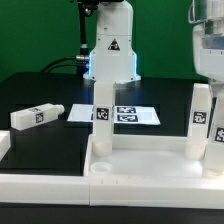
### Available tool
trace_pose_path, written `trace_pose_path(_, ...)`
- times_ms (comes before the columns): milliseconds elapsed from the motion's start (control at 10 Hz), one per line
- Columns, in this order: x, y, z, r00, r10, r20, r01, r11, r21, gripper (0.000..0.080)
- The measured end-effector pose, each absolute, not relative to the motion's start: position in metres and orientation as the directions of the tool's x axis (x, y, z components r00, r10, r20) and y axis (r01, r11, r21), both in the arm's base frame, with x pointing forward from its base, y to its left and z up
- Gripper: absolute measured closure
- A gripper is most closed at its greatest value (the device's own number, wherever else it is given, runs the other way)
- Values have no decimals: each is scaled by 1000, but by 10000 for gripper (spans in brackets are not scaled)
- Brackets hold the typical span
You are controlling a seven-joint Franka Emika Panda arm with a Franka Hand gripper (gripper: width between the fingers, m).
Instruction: Assemble desk
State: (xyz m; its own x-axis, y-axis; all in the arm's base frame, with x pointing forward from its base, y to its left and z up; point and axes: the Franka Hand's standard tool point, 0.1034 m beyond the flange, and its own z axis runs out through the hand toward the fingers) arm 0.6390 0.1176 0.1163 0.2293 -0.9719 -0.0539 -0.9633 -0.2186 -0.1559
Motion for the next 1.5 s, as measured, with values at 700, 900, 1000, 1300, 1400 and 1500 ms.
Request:
trace_pose_path(700,643,106,119,887,-449,107,-440,-892,-99,150)
trace_pose_path(900,643,107,119,864,-494,102,-484,-869,-104,249)
trace_pose_path(1000,643,107,119,846,-525,98,-515,-850,-109,249)
trace_pose_path(1300,642,105,118,704,-707,69,-697,-706,-124,515)
trace_pose_path(1400,641,104,118,595,-802,48,-793,-596,-126,515)
trace_pose_path(1500,640,103,118,483,-875,28,-867,-483,-126,515)
